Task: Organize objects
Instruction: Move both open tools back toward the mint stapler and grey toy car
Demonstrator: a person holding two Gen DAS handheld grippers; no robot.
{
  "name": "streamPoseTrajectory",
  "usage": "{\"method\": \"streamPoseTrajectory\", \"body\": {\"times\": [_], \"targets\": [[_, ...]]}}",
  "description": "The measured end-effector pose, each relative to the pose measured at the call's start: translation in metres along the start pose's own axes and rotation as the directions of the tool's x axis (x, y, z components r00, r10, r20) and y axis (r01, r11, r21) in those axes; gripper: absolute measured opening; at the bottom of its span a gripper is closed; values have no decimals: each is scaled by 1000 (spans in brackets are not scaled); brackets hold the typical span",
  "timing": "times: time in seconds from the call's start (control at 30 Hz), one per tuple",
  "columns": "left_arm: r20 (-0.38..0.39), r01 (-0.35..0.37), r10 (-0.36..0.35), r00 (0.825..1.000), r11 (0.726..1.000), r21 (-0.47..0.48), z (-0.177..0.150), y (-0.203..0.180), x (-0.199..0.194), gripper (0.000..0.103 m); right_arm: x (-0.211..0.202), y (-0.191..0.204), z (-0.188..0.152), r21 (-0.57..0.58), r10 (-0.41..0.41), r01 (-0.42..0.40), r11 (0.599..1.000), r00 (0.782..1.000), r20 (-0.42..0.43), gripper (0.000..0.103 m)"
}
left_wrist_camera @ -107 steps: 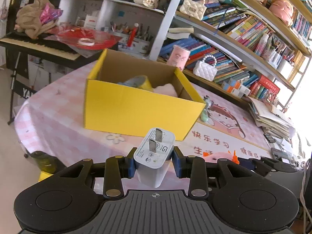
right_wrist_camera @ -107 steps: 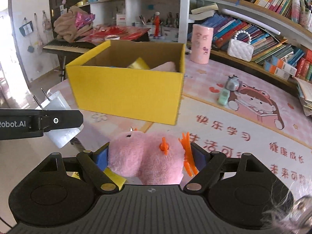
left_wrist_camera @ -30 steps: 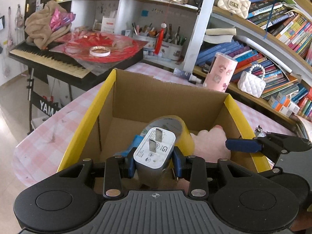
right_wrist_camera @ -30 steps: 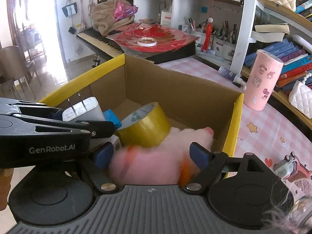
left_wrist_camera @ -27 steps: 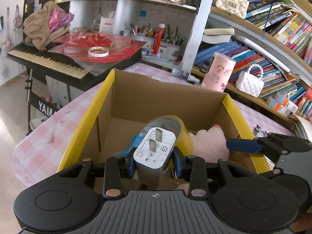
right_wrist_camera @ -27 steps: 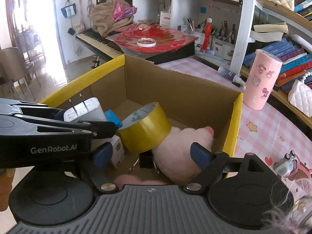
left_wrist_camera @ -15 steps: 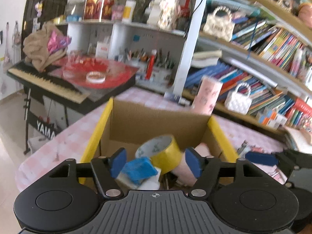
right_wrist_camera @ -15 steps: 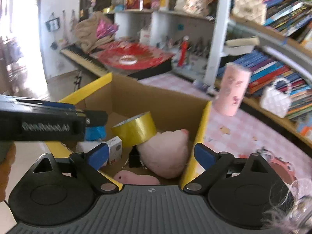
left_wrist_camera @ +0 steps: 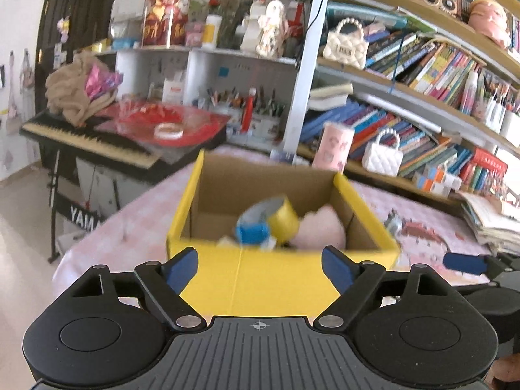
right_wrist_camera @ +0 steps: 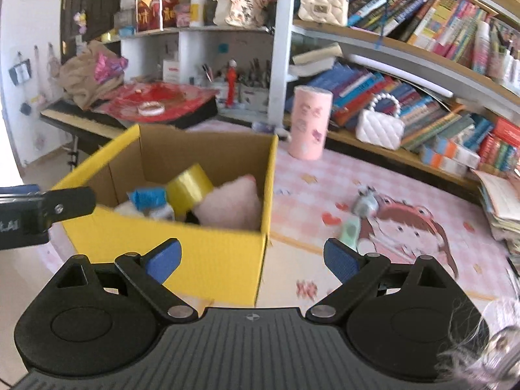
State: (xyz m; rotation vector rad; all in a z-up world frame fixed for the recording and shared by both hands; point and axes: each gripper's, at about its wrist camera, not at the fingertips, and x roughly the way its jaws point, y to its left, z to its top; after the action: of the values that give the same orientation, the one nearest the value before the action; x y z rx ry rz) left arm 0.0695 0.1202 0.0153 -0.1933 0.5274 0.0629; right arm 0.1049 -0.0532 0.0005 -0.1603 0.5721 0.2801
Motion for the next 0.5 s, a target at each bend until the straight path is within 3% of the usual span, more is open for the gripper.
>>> {"method": "streamPoseTrajectory", "body": {"times": [0.5], "targets": [[-121, 30, -25, 992, 999, 45, -50, 4, -41, 90, -45, 21, -61, 6, -94, 95, 995, 991, -92, 95]]}}
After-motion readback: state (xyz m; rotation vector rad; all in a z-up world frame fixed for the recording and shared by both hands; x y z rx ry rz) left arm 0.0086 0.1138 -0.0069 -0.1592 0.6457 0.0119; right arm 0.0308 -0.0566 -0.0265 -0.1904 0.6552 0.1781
